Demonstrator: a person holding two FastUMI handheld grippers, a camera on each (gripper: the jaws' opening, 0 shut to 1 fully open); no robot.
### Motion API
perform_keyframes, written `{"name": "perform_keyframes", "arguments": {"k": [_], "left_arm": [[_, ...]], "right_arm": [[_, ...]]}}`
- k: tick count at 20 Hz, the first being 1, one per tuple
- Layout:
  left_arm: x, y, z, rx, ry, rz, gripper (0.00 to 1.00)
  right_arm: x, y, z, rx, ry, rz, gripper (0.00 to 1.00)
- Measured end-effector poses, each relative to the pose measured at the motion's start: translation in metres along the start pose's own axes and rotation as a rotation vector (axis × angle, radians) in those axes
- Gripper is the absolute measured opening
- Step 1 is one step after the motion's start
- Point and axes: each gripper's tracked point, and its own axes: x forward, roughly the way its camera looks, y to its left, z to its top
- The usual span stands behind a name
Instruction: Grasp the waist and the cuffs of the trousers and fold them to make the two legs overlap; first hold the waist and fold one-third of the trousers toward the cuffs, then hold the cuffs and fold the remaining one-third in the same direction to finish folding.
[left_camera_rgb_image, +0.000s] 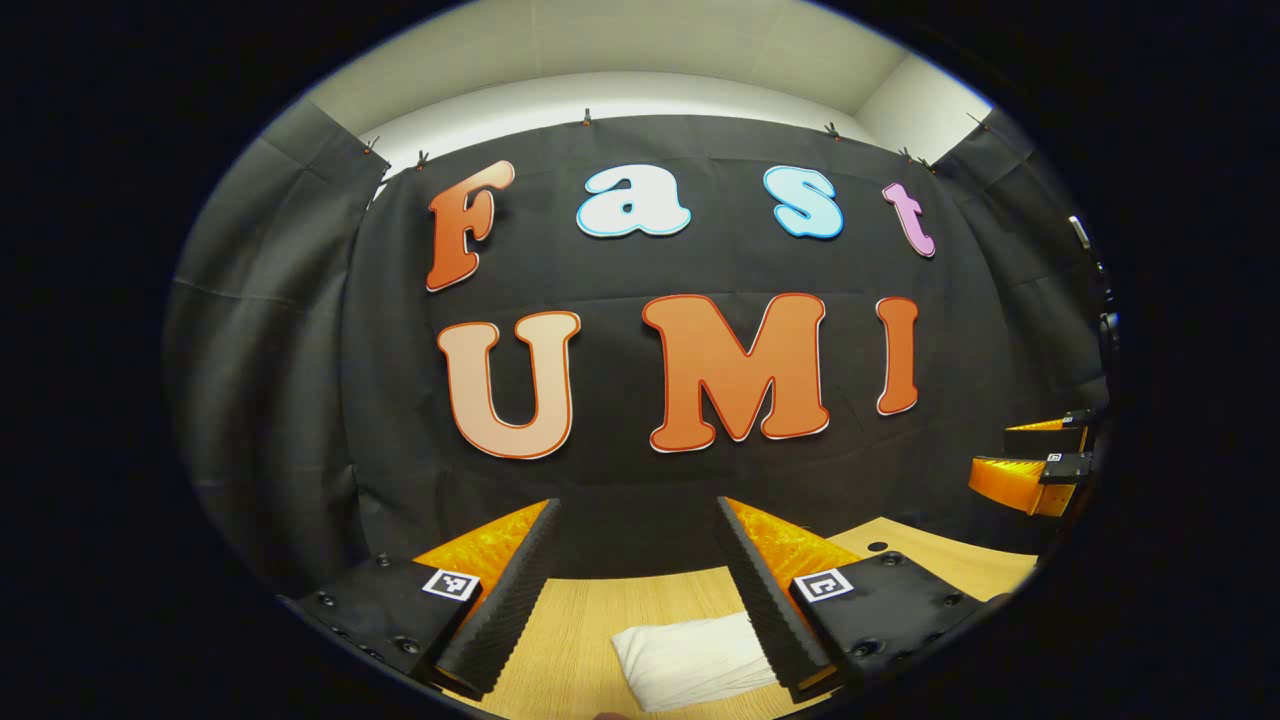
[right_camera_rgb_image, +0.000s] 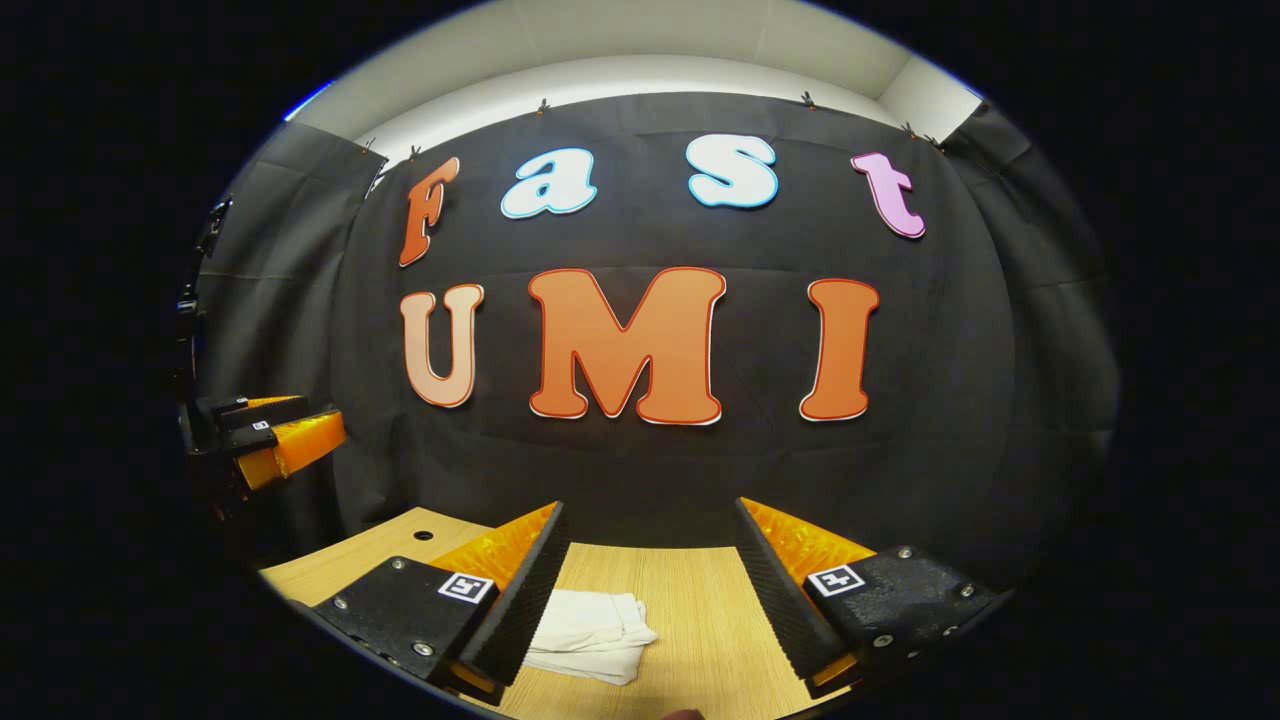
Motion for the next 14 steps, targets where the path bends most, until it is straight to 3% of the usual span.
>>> {"name": "perform_keyframes", "arguments": {"k": [10,11,14], "left_arm": [[-0.002,-0.005,0.009,0.002,-0.021,-0.02,0.96],[-0.004,-0.005,0.009,0.005,-0.022,-0.021,1.0],[-0.005,-0.009,0.01,0.013,-0.02,-0.025,0.96]], "right_arm": [[-0.007,-0.009,0.008,0.008,-0.002,-0.019,0.98],[-0.008,-0.01,0.007,0.004,-0.003,-0.021,0.98],[-0.009,-0.011,0.005,-0.006,0.002,-0.022,0.98]]}}
